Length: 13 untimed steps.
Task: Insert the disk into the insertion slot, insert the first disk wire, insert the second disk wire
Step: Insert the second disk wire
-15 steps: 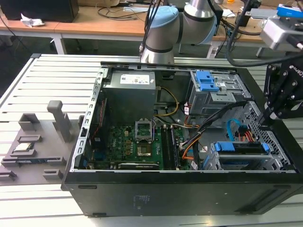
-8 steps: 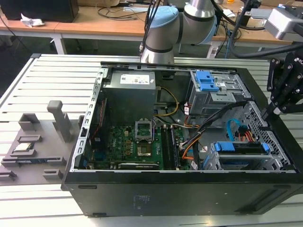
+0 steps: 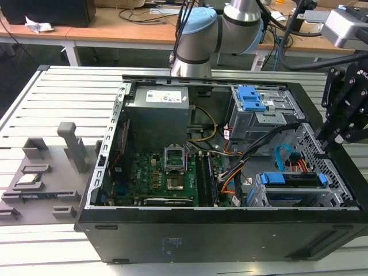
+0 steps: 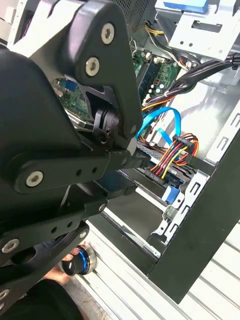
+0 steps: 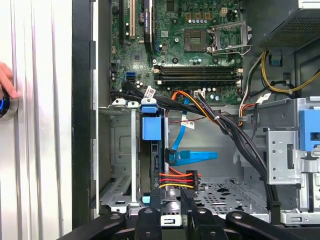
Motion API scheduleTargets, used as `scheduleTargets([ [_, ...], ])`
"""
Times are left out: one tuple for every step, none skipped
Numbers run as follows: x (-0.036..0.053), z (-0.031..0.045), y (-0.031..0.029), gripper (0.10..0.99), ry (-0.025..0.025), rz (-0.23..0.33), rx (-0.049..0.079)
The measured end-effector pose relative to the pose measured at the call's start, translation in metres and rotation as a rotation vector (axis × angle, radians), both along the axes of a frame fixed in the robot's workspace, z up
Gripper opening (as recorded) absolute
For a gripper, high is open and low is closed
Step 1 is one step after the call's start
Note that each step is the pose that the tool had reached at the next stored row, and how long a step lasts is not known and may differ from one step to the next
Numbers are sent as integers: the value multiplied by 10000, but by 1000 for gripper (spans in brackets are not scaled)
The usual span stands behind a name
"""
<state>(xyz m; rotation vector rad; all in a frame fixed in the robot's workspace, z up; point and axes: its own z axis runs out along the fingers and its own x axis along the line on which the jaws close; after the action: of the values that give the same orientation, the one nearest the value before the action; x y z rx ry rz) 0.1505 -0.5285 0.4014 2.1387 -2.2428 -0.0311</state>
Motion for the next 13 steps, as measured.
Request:
scheduleTargets([
  [-17,-24,0,302,0,-1,1],
  [-32,-41,0,302,0,-1,2],
  [-65,-76,0,302,-1,-1,5],
  [-92,-103,0,302,0,-2,4],
  [-133,-138,0,302,0,-1,3],
  [-192,-192,0,302,-1,-1,3],
  [-230,-221,0,302,-1,-1,0],
  [-252,-240,0,302,0,-2,0],
  [-283,-267,0,302,-1,-2,-1],
  [-299,-283,0,302,0,-1,-2],
  [-313,-296,0,302,0,-1,-2],
  [-329,-308,0,302,0,-1,-2],
  [-338,-315,0,302,0,-1,-4],
])
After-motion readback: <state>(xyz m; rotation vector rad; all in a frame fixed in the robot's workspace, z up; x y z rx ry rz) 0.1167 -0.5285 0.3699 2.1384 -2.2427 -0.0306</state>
